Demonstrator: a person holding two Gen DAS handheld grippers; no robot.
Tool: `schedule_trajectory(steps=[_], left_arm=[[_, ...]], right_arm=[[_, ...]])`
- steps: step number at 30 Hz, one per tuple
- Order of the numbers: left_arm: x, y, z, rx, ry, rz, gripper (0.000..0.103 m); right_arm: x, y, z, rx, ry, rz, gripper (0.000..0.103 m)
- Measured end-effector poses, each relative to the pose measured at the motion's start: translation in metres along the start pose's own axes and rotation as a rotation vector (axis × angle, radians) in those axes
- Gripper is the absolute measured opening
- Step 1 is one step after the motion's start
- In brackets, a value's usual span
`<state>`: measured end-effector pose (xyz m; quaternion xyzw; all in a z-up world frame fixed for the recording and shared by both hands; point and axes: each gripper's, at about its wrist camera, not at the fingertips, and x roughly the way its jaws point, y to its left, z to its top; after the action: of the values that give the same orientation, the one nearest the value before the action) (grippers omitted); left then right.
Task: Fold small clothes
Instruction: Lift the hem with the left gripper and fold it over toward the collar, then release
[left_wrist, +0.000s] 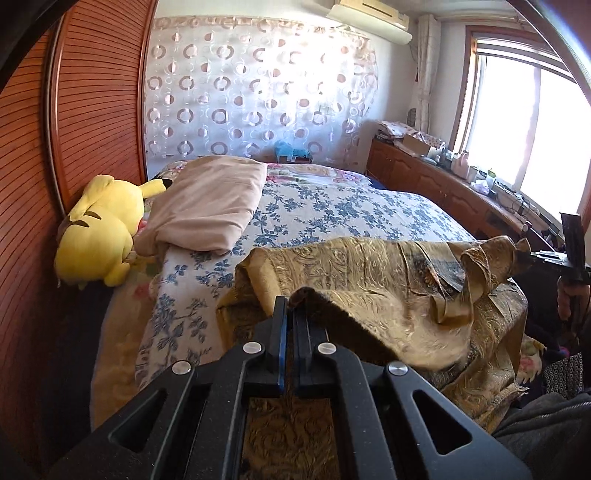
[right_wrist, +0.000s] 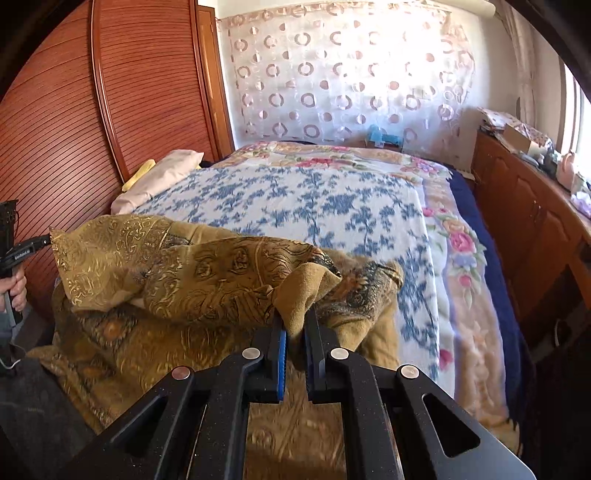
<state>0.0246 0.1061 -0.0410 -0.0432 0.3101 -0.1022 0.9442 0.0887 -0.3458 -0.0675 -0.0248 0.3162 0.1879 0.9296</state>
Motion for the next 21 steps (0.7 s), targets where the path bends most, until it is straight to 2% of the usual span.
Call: schedule_trajectory(steps=[8,14,18,20,21], left_arm=[[0.004,-0.003,-0.010,0.034,0.061,0.028,0.003],[-0.005,-0.007,-0.008,0.039,0.046,0.022,0.004],[-0.012,-0.010,-0.001,0.055,0.028,0.040,0.021],[-0.016,-0.010,0.003,0.063,0.012,0.043,0.040],[-0.019,-0.009,0.005,0.058,-0.004,0.038,0.042]], right_arm=[[-0.006,0.005,-0.019,-0.014,0.067,0.001,0.008],[-0.005,0.007,-0.023,-0.005,0.093,0.008,0.008],[-0.007,0.009,-0.017,-0.020,0.099,-0.005,0.008],[-0.011,0.007,-0.016,-0.014,0.089,-0.008,0.008],[-0.014,0.008,-0.016,-0.012,0.080,-0.011,0.008]])
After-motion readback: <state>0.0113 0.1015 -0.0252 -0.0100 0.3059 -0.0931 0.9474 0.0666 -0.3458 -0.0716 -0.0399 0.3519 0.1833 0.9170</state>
